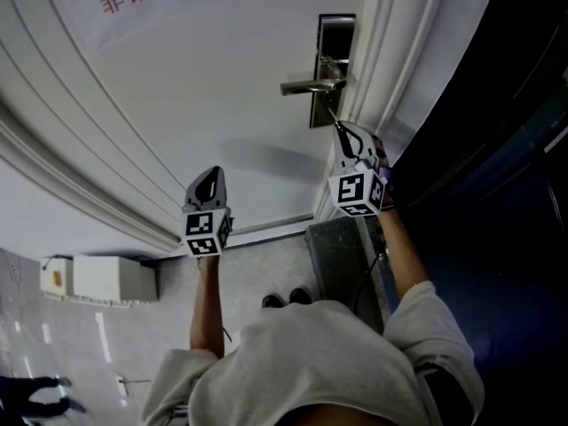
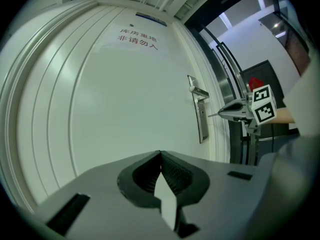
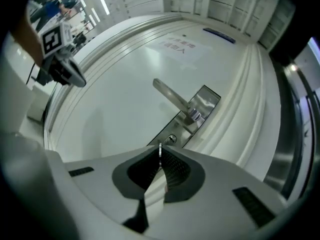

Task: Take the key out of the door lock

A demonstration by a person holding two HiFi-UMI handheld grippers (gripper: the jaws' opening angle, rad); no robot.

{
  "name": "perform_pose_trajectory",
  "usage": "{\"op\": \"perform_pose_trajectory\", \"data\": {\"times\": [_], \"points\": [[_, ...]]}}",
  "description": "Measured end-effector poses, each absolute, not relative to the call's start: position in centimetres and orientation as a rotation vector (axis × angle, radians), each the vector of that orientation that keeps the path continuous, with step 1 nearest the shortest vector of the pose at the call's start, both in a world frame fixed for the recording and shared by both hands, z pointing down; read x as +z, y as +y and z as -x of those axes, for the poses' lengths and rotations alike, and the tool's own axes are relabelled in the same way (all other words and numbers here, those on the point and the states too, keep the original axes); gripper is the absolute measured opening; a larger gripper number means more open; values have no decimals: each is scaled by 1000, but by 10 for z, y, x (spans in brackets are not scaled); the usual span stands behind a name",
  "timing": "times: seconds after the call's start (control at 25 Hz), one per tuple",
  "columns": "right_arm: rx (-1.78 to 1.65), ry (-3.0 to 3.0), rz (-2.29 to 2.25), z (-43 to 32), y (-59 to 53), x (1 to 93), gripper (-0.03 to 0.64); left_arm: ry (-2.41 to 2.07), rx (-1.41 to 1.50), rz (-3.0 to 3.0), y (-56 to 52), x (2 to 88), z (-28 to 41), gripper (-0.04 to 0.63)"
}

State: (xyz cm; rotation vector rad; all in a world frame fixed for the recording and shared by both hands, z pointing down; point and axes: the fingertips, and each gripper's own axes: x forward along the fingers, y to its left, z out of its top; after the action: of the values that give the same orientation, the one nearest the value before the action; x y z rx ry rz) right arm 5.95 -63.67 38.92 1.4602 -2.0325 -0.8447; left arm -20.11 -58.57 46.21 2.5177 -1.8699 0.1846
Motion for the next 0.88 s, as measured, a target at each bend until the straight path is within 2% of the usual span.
{"op": "perform_pose_trajectory", "data": {"times": [0.48, 0.88], "points": [[-226, -2514, -1646, -32, -604, 431, 31, -1939, 167, -2467, -573, 458, 227, 18], [-155, -2577, -1612, -13, -595, 446, 31, -1967, 161, -2426, -562, 463, 244, 18]]}}
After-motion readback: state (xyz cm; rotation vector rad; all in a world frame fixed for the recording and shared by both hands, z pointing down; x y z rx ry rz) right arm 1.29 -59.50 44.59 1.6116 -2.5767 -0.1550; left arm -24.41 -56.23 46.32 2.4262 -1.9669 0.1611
